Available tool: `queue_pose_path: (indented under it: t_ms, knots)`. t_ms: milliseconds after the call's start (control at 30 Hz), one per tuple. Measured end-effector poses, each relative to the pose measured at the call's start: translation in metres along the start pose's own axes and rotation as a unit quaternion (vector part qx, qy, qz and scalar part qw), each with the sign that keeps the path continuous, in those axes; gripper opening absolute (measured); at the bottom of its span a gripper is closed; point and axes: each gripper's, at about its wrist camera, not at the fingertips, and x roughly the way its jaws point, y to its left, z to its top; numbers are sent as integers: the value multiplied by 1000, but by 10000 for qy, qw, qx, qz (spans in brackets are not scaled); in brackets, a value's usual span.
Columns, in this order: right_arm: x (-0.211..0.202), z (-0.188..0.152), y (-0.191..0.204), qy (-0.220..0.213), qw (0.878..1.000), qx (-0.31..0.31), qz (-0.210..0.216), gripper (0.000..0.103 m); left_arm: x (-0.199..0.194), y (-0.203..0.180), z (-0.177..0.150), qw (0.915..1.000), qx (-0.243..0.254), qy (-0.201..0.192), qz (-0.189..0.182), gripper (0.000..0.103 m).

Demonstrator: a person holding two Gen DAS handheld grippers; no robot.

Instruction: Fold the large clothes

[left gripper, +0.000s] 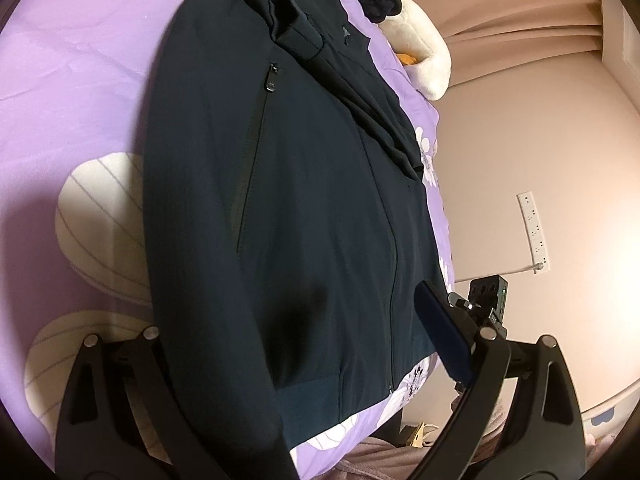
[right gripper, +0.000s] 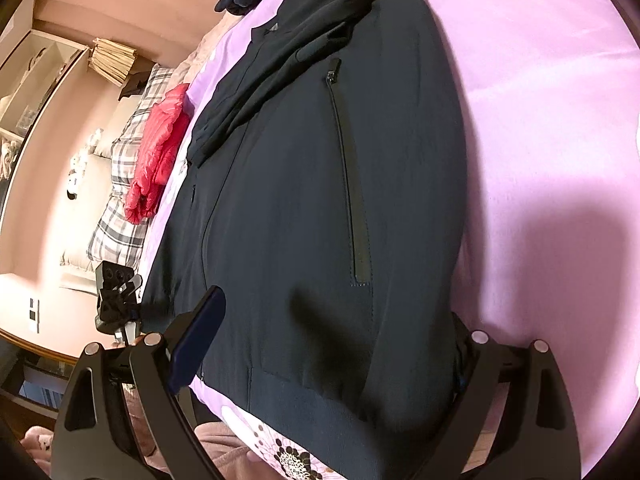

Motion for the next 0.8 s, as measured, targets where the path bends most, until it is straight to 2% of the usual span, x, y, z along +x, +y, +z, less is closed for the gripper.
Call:
queue_pose_path:
  t_ms: [133, 367, 433, 500, 567, 633, 667, 800]
  knots:
    - [-6, -10, -1, 88, 9999, -46, -37, 91, -8, 6, -9, 10000, -60, 37, 20, 81]
    - [-12, -22, -3, 89, 10000, 12, -38, 91, -10, 8, -17, 9998, -132, -16, 116, 74]
    - [-8, -19, -2, 32, 10000, 28, -64, 91, -5, 8, -15, 9997, -167, -34, 183, 66]
    - [-4, -15, 2, -50, 9999, -46, -136, 90, -1, 9, -11, 9996, -218, -47, 199, 61]
    - [-1, -12, 4, -129, 9996, -117, -213, 85, 0, 10, -9, 9994, -250, -55, 238, 57]
    - [1, -9, 3, -223, 9994, -117, -255, 75, 1, 11, -7, 9990, -287, -73, 332, 45]
    - [1, -8, 2, -262, 9993, -83, -250, 72, 2, 13, -5, 9986, -347, -87, 389, 42]
    - [-2, -9, -7, -389, 9986, 48, -356, 44, 1, 18, -5, 9973, -502, -194, 509, 28]
